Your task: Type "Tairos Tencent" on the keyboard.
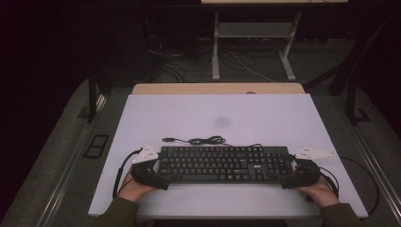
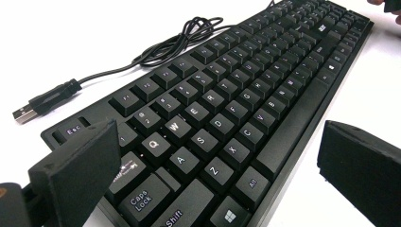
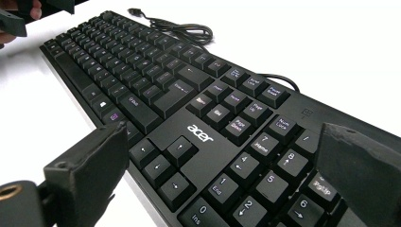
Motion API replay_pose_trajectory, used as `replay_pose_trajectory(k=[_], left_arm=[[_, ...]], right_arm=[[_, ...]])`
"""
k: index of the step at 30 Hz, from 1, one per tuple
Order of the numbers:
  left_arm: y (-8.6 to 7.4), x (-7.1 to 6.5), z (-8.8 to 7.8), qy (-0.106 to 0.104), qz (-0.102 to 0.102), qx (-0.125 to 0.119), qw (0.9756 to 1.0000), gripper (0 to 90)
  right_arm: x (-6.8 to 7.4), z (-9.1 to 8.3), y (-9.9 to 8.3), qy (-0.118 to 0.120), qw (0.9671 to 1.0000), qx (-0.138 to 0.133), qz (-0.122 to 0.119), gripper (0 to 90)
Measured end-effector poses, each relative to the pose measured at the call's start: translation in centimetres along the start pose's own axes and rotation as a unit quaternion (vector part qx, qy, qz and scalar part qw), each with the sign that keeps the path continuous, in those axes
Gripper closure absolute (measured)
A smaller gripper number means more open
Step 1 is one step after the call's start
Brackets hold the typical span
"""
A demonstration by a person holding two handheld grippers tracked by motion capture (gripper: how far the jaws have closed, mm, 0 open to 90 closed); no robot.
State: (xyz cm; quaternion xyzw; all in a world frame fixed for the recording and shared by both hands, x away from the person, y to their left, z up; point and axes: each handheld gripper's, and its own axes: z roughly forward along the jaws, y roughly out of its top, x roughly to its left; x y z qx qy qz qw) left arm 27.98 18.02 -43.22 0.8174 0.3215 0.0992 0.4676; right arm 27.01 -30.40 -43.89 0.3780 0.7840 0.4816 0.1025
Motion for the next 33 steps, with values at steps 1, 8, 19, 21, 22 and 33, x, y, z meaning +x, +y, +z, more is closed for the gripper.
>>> replay_pose_trajectory(k=[1, 8, 19, 21, 22, 33], left_arm=[[0.00, 0.00, 0.00, 0.000, 0.000, 0.000, 1.0000, 0.0], [0.02, 0.00, 0.06, -0.001, 0.002, 0.000, 1.0000, 0.0], [0.05, -0.07, 0.16, -0.003, 0.001, 0.001, 1.0000, 0.0], [0.06, -0.09, 0.18, -0.004, 0.001, 0.002, 1.0000, 0.0], [0.07, -0.11, 0.19, -0.005, 0.000, 0.002, 1.0000, 0.0], [0.23, -0.26, 0.22, -0.006, -0.001, -0.003, 1.0000, 0.0]], right_arm=[[-0.01, 0.03, 0.01, 0.001, 1.0000, -0.001, -0.002, 3.8], [0.07, 0.13, 0.11, 0.004, 1.0000, 0.001, -0.001, 3.8], [0.19, 0.48, 0.38, 0.010, 0.9999, 0.003, -0.005, 3.8], [0.22, 0.56, 0.44, 0.011, 0.9999, 0.002, -0.006, 3.8], [0.26, 0.59, 0.47, 0.012, 0.9999, 0.003, -0.004, 3.8], [0.41, 1.00, 0.95, 0.019, 0.9998, 0.000, -0.004, 3.8]])
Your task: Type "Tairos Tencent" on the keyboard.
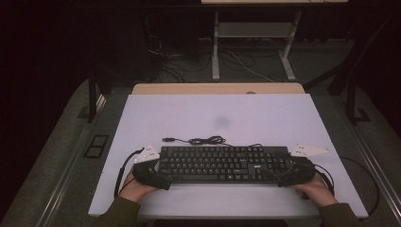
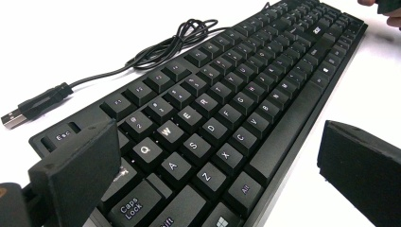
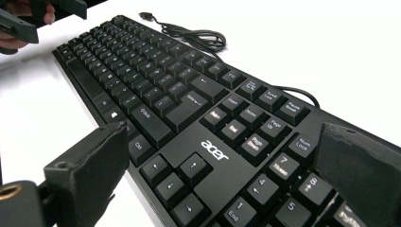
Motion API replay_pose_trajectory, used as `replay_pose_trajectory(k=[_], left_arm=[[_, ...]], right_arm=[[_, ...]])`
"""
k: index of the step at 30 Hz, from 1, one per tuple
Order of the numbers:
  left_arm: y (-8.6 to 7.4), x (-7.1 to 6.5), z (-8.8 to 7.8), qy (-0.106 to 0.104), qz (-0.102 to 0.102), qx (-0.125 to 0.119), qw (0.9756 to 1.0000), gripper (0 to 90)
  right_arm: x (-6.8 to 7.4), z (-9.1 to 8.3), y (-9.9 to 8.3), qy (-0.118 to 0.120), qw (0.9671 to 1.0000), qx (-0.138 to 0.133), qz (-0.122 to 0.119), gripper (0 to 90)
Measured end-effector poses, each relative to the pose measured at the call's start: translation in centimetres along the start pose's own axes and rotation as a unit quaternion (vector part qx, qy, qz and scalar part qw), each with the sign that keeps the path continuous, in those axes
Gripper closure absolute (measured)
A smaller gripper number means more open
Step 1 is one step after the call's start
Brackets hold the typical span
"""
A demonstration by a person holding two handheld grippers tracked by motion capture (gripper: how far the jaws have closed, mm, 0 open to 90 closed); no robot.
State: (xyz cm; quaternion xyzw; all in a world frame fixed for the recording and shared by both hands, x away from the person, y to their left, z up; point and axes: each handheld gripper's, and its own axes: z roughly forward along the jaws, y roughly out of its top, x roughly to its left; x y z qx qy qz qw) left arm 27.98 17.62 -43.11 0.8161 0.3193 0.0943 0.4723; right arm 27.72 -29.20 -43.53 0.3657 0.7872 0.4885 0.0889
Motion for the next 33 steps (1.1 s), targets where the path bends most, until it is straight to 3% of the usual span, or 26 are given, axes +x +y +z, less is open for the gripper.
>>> replay_pose_trajectory(k=[33], left_arm=[[0.6, -0.1, 0.8, -0.005, -0.006, -0.009, 0.9999, 0.0]], right_arm=[[1.0, 1.9, 1.5, 0.023, 0.9997, -0.005, -0.010, 3.8]])
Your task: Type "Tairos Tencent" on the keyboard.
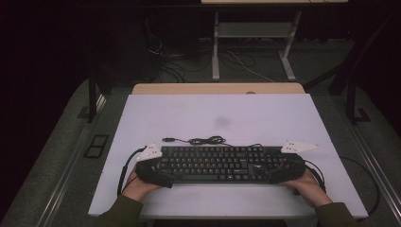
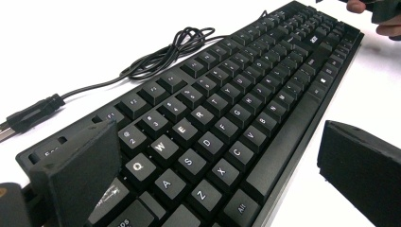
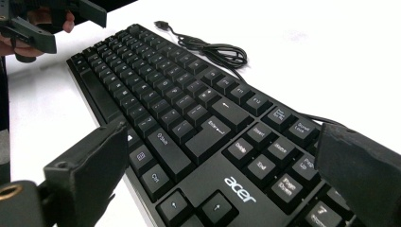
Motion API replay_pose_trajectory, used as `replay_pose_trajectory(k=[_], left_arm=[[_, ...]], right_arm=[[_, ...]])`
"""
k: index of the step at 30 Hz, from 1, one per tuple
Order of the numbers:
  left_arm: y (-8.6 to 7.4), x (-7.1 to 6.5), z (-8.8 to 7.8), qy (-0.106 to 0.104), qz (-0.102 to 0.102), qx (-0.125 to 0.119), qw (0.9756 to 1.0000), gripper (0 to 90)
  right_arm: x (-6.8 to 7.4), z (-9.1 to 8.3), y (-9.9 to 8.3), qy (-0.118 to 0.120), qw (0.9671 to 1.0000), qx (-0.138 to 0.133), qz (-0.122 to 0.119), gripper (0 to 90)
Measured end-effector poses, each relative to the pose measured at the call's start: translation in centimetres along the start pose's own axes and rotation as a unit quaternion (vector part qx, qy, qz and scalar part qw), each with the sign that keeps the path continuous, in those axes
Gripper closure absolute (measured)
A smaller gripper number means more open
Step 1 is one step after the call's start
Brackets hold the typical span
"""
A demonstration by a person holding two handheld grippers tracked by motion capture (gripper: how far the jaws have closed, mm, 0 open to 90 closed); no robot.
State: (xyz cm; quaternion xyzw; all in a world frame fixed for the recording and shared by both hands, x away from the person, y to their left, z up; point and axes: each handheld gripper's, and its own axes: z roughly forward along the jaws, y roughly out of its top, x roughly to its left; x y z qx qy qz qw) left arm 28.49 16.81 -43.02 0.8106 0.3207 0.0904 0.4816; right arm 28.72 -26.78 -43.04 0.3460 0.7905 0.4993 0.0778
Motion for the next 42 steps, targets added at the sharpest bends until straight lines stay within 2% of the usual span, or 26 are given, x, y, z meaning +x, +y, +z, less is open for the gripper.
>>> replay_pose_trajectory(k=[22, 42], left_arm=[[0.8, 0.0, 0.9, -0.009, -0.006, -0.009, 0.9999, 0.0], [1.2, -0.1, 1.4, 0.000, -0.013, -0.014, 0.9998, 0.4]], right_arm=[[0.7, 1.9, 1.3, 0.019, 0.9998, 0.002, -0.011, 5.5], [1.3, 3.7, 2.2, 0.038, 0.9990, 0.012, -0.021, 7.5]])
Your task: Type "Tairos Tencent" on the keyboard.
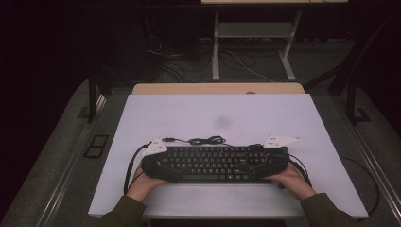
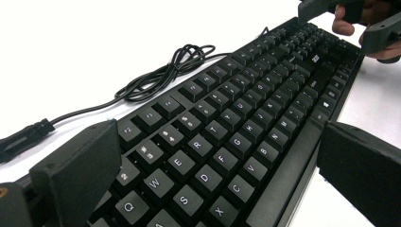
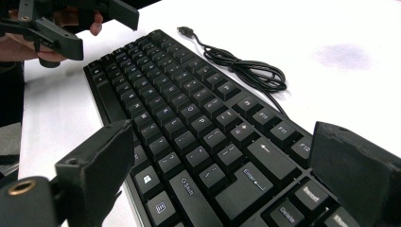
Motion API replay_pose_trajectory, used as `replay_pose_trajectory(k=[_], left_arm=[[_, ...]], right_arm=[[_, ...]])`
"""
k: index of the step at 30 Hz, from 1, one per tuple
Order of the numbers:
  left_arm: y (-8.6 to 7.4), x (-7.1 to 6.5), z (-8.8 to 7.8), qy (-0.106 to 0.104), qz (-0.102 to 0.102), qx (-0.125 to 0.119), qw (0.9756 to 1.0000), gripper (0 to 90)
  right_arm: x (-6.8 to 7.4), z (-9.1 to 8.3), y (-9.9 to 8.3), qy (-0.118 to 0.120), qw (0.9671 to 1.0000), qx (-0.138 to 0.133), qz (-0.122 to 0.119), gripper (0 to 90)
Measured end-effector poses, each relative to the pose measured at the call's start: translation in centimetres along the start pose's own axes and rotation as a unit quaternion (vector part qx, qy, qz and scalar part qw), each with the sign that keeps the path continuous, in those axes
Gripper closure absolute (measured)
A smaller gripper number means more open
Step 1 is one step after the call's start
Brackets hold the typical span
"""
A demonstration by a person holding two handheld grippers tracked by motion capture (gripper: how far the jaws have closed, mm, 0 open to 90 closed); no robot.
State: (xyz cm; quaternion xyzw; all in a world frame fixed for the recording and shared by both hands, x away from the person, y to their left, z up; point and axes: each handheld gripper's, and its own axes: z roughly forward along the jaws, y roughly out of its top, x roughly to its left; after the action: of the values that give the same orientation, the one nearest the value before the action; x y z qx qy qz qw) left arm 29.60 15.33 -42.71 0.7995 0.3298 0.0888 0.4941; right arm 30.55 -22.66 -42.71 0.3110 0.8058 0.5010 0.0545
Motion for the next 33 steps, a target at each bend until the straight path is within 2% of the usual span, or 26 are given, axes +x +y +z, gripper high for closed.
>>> replay_pose_trajectory(k=[1, 3, 6, 11, 22, 29, 33], left_arm=[[0.0, 0.0, 0.1, 0.001, -0.001, 0.000, 1.0000, 0.5], [0.1, 0.0, 0.2, 0.001, 0.000, 0.001, 1.0000, 0.6], [0.2, 0.0, 0.3, 0.001, -0.001, 0.000, 1.0000, 0.6], [0.4, 0.1, 0.7, -0.001, -0.005, -0.003, 1.0000, 0.6], [0.8, 0.2, 1.4, 0.000, -0.006, -0.004, 1.0000, 0.6], [1.1, 0.1, 2.2, 0.000, -0.001, -0.001, 1.0000, 0.6], [1.3, 0.1, 2.5, 0.000, 0.000, 0.000, 1.0000, 0.6]], right_arm=[[0.0, 0.1, 0.0, 0.003, 1.0000, 0.001, -0.001, 7.6], [0.0, 0.2, 0.1, 0.006, 1.0000, 0.001, -0.003, 15.2], [0.0, 0.4, 0.2, 0.011, 0.9999, 0.007, -0.005, 17.2], [0.0, 0.7, 0.2, 0.020, 0.9996, 0.018, -0.007, 26.3], [0.3, 1.0, 0.0, 0.027, 0.9985, 0.041, -0.024, 57.0], [0.2, 1.0, -0.1, 0.031, 0.9976, 0.054, -0.030, 80.9], [0.2, 1.0, -0.1, 0.037, 0.9967, 0.064, -0.034, 89.2]])
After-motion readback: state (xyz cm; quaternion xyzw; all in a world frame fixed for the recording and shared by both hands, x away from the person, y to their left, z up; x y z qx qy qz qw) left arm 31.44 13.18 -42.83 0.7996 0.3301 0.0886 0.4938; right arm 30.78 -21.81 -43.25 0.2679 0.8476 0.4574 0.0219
